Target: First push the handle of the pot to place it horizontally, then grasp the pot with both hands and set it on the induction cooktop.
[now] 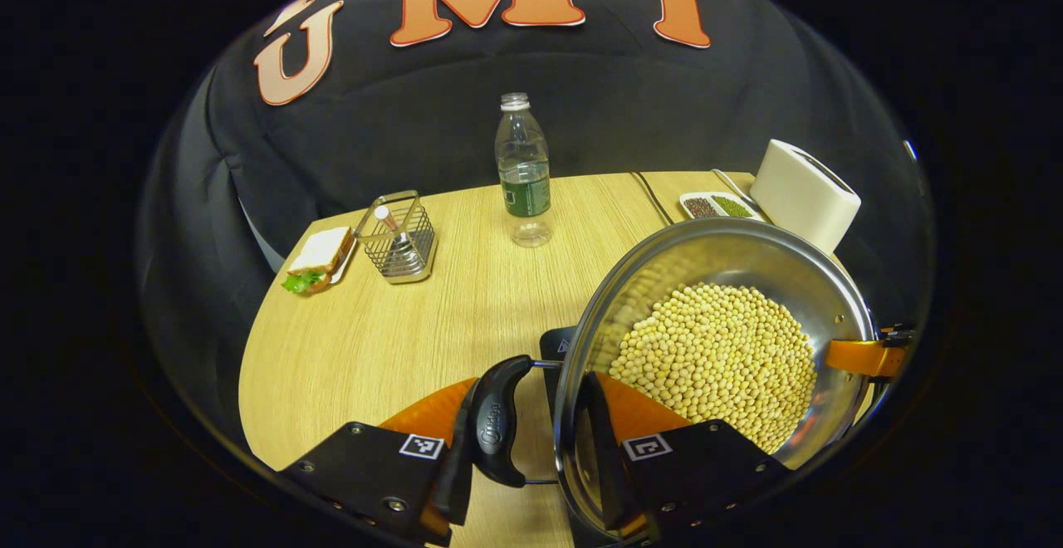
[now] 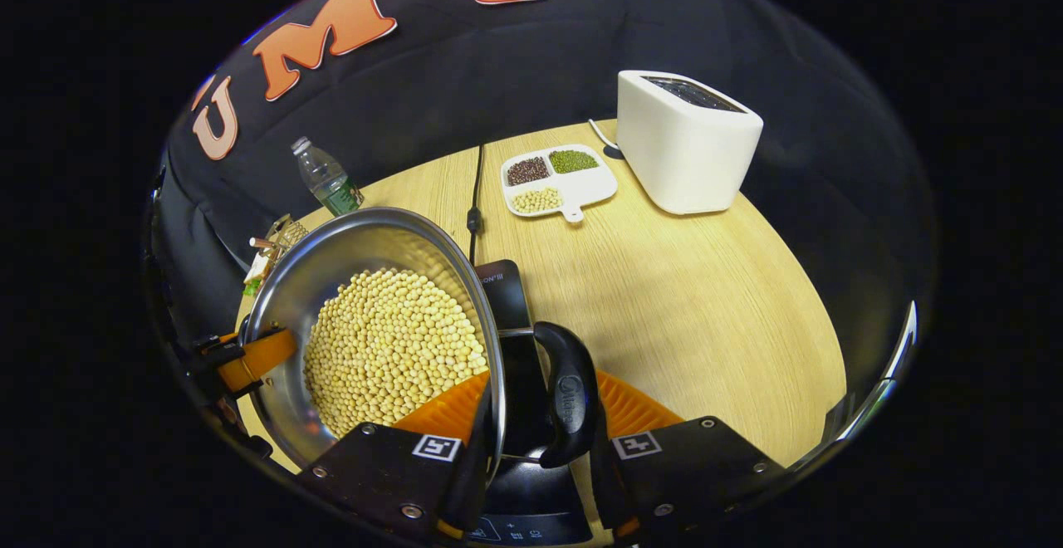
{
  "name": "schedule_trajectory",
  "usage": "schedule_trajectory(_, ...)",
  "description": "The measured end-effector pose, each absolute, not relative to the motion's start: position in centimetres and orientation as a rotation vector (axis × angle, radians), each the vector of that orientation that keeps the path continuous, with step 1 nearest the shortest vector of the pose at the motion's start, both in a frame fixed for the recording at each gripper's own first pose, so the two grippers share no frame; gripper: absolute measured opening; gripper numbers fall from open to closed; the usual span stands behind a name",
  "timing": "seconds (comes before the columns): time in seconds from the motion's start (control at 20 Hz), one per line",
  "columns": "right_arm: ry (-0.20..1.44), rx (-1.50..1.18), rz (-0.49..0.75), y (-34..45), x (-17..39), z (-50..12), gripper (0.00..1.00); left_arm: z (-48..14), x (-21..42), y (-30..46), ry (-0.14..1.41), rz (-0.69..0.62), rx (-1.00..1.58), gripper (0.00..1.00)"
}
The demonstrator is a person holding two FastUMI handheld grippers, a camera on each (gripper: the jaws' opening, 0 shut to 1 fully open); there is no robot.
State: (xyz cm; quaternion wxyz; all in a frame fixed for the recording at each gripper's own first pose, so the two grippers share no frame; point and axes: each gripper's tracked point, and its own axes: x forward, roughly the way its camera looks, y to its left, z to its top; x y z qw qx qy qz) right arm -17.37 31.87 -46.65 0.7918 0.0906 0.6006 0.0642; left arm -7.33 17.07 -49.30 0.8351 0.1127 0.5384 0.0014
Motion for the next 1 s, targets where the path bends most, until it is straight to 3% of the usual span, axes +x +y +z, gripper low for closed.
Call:
schedule_trajectory(0.05,1.297,0.194,0.137,31.9,-17.4,-46.5,0.48,-49.4,-7.3,17.0,1.149,0.003,0.24,0.63)
schedule_trajectory(0.1,1.301,0.197,0.133,31.9,-17.3,-46.4,0.52,-49.8,-7.5,17.0,1.157,0.002,0.241,0.63)
schedule_trajectory(0.25,1.307,0.203,0.13,31.5,-16.7,-46.0,0.48,-50.5,-7.7,16.6,1.172,-0.003,0.25,0.61)
schedule_trajectory(0.45,1.291,0.183,0.127,30.9,-16.3,-45.8,0.53,-50.6,-8.2,16.5,1.19,-0.001,0.23,0.63)
schedule_trajectory(0.5,1.28,0.16,0.12,30.9,-16.3,-45.8,0.57,-50.6,-8.3,16.6,1.192,0.003,0.235,0.62)
schedule_trajectory(0.6,1.227,0.106,0.114,30.7,-15.4,-45.0,0.65,-50.5,-8.4,16.6,1.185,0.015,0.275,0.71)
schedule_trajectory(0.7,1.16,0.062,0.122,30.3,-14.1,-43.3,0.67,-49.6,-7.9,16.5,1.158,0.016,0.318,0.74)
schedule_trajectory(0.75,1.122,0.045,0.125,30.6,-13.4,-42.2,0.75,-48.8,-7.5,16.3,1.137,0.012,0.324,0.75)
schedule_trajectory(1.0,0.882,-0.014,0.171,31.8,-9.3,-34.0,0.93,-42.0,-4.6,17.4,1.005,0.052,0.286,0.81)
